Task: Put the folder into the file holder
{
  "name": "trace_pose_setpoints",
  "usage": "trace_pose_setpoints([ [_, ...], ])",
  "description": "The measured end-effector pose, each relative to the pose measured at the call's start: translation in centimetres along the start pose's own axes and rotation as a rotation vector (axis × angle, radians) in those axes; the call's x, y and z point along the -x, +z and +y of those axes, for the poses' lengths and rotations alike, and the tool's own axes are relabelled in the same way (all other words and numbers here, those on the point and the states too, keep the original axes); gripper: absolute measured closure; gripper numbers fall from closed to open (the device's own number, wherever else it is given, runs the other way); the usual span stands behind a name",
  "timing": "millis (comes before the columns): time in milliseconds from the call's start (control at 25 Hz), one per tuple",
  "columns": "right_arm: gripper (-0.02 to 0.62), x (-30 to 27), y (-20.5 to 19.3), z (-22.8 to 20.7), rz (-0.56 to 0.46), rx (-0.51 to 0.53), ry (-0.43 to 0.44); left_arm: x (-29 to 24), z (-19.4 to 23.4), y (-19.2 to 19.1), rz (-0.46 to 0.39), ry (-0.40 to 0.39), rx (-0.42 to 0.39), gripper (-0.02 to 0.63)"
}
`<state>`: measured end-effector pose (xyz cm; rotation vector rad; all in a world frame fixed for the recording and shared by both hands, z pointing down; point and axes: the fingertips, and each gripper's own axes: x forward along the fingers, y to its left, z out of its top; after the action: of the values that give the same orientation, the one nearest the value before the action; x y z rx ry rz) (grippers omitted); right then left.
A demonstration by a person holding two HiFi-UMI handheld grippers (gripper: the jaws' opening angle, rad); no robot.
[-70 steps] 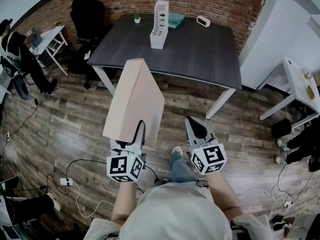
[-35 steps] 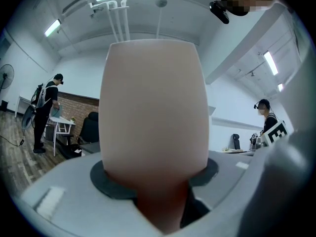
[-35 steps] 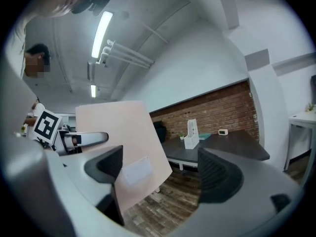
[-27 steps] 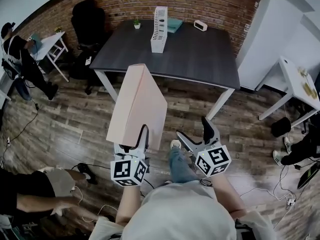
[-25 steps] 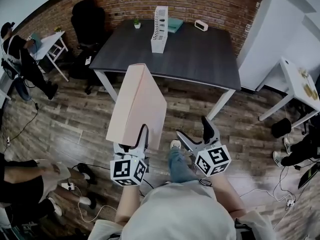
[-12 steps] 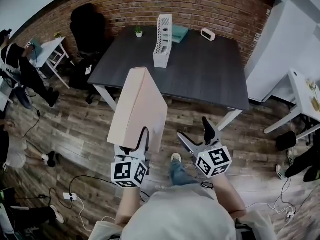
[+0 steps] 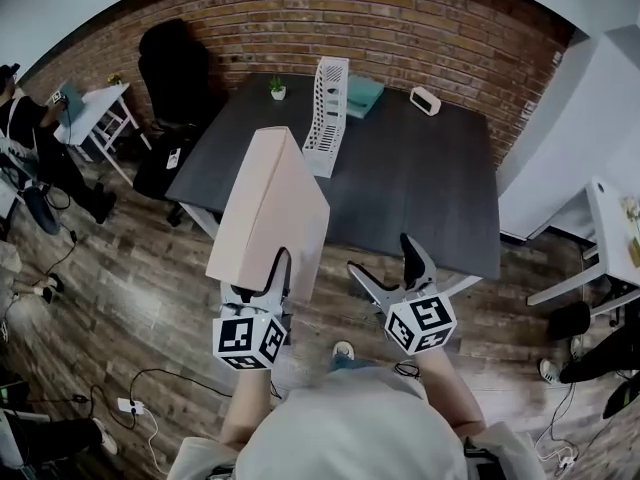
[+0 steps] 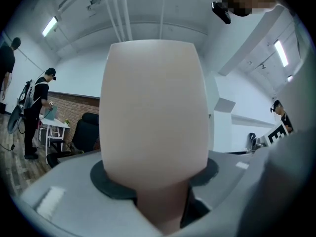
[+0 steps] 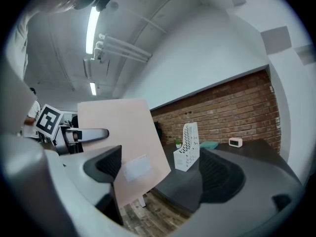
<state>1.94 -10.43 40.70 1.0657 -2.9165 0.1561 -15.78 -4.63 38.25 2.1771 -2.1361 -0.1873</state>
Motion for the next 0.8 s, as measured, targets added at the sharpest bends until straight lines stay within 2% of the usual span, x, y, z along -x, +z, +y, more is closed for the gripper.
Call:
trace_pose_setpoints([
  [280, 0.132, -4.6, 0.2, -3.8, 0.004, 0.006, 0.026, -6.0, 0.9, 0.7, -0.036, 0.021, -0.01, 0.336],
  [520, 0.133, -5.9, -0.2, -5.5, 0.015, -0.006, 0.031, -9.2, 1.6, 1.4, -0.04, 0.031, -0.025, 0.336],
  [800, 0.133, -7.3, -0.7, -7.4, 0.028, -0.038, 0.013, -13.4, 2.8, 4.0, -0.052, 0.038, -0.058, 0.336],
])
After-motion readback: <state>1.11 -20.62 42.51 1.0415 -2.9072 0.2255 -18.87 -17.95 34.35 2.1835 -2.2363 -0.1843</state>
